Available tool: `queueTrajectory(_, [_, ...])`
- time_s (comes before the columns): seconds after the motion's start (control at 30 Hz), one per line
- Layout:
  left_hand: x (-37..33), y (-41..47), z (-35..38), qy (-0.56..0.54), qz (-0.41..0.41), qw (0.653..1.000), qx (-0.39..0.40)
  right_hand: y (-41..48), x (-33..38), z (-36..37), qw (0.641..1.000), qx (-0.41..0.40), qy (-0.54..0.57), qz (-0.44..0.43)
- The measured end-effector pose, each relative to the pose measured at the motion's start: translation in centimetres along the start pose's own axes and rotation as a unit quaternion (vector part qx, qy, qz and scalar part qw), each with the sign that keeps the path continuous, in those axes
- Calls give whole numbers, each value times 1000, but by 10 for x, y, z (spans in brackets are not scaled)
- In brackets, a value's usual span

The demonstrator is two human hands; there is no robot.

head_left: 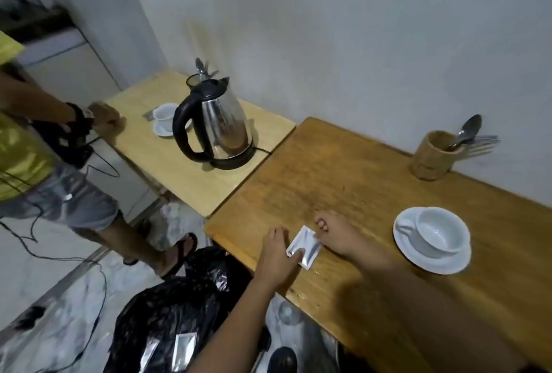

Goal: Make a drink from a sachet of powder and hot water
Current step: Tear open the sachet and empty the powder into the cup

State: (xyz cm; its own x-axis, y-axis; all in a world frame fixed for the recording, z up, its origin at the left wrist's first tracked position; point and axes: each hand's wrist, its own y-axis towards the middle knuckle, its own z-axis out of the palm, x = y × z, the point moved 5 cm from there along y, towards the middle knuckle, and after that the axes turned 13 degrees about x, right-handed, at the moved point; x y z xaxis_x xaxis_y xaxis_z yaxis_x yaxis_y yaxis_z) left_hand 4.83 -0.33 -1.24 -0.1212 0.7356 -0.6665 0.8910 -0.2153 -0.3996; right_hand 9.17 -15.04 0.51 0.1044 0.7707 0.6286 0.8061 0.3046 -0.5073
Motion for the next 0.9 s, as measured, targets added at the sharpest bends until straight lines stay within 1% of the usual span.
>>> queueTrajectory(0.13, [1,1,4,-22,-23,999,-22,4,1,11,999,-1,-24,37])
queueTrajectory(0.27, [0,5,8,-54,-30,998,-3,8,2,17,997,-7,-47,59])
queueTrajectory(0.33, [0,8,8,-57,-27,998,10,8,3,16,997,-12,-29,68])
queueTrajectory(0.43, [4,13,9,-61,-25,997,34,7,2,15,996,12,-25,82])
queueTrajectory(0.5, [6,13,8,-75,-20,996,36,5,2,11,997,26,-9,76])
queueTrajectory(0.6, [-3,11,0,-94,17,995,37,-3,10,-5,998,48,-5,39])
queueTrajectory(0.7, [-29,8,-16,-185,61,978,77,-22,28,-35,998,58,13,19])
queueTrajectory(0.73, [-39,9,-21,-210,79,970,96,-28,35,-47,998,55,7,8])
queueTrajectory(0.8, [-59,11,-32,-224,115,961,119,-42,49,-74,999,38,-32,-11])
queueTrajectory(0.9, [-94,15,-48,-218,164,954,123,-65,66,-113,998,-9,-51,-39])
